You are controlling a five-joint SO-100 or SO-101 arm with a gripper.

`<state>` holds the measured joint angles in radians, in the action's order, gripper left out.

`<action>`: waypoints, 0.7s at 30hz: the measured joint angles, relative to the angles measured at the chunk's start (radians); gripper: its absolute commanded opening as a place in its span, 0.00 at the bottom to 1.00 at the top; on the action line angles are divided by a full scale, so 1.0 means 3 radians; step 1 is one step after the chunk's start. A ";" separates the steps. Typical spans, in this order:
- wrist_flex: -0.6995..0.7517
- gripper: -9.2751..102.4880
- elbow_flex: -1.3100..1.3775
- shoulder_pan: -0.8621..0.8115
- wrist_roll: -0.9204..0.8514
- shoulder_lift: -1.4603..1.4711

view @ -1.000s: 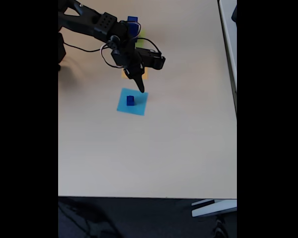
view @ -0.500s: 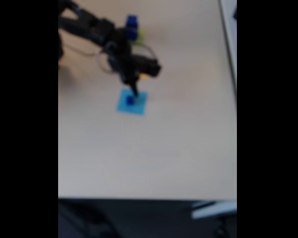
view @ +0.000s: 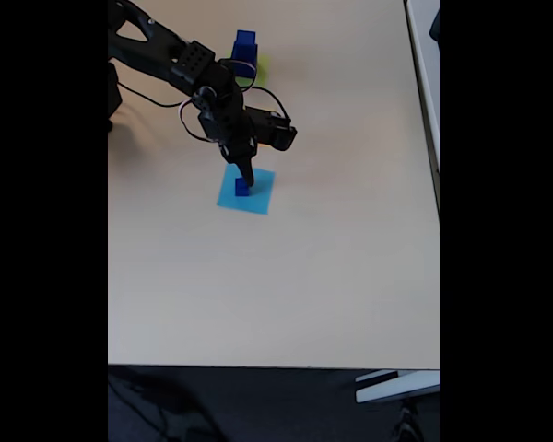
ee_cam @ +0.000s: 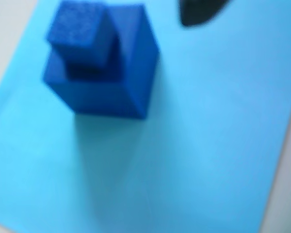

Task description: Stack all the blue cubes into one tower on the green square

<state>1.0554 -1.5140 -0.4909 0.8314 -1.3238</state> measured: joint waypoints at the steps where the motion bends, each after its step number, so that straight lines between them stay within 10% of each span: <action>1: 0.0000 0.26 0.0000 -0.0010 0.0000 0.0020; 21: 0.0000 0.24 -0.0046 -0.0066 0.0061 0.0072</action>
<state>1.0554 -1.5278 -0.5108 0.8498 -1.3023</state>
